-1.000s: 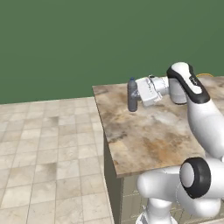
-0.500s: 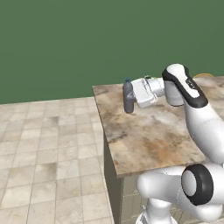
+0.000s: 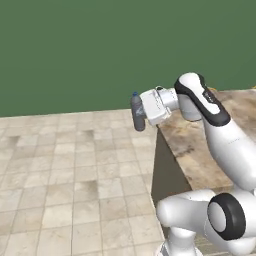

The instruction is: Pick the bottled water from the counter and place it in the open cabinet.

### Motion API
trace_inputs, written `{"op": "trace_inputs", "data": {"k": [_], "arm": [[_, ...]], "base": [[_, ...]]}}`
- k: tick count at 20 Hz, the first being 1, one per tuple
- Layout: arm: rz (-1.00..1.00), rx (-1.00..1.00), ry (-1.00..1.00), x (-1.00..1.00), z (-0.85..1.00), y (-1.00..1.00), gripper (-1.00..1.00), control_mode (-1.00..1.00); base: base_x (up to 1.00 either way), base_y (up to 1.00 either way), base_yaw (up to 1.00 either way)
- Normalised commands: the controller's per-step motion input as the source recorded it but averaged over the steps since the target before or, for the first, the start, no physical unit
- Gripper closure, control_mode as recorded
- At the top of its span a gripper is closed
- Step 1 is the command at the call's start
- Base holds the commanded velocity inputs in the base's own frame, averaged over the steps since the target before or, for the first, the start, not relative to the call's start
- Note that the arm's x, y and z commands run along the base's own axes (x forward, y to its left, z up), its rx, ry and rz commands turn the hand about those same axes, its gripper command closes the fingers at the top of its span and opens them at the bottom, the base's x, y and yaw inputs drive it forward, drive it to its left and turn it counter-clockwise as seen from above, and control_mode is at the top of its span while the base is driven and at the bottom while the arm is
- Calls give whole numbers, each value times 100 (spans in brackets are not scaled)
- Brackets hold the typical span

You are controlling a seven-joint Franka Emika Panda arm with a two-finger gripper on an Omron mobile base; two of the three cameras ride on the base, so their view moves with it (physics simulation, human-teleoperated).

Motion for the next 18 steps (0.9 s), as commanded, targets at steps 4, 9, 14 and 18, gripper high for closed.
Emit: {"op": "trace_inputs", "data": {"k": [4, 9, 14, 18], "arm": [[0, 0, 0, 0, 0, 0, 100, 100], [0, 0, 0, 0, 0, 0, 100, 100], [0, 0, 0, 0, 0, 0, 100, 100], [0, 0, 0, 0, 0, 0, 100, 100]], "base": [[1, 94, 10], [26, 63, 16], [65, 22, 28], [88, 14, 37]]}}
